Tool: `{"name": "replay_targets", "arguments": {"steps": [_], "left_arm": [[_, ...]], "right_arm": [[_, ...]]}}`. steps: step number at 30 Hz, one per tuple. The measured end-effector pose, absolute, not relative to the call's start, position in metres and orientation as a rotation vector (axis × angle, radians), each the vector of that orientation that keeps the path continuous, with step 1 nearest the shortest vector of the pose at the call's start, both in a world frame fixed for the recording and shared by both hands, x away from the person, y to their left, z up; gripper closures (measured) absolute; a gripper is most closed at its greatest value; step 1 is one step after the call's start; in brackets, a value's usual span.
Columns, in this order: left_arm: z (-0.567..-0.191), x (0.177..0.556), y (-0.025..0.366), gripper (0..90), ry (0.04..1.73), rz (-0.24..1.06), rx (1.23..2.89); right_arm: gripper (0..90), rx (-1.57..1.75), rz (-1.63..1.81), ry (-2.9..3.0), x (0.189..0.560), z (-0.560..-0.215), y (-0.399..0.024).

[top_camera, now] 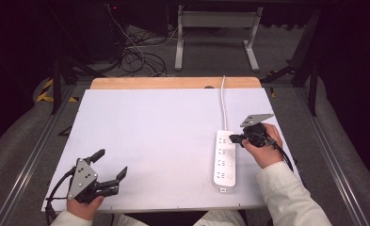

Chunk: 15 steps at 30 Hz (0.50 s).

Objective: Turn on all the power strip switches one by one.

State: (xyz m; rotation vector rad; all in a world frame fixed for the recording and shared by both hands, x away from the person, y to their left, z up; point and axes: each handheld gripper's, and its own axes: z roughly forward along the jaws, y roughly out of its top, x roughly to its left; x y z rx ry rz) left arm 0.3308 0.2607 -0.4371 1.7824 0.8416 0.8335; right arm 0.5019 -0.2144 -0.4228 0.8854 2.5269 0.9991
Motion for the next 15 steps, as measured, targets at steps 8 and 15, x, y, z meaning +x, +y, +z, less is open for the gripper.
{"name": "replay_targets", "arguments": {"steps": [8,15], "left_arm": [[-0.438,0.330,0.260,16.8,0.879,0.820,1.790],[-0.438,0.331,0.260,16.8,0.878,0.837,1.800]], "right_arm": [[90.0,0.912,0.942,2.540,0.511,-0.433,-0.212],[90.0,0.927,0.916,2.549,0.516,-0.438,-0.211]]}}
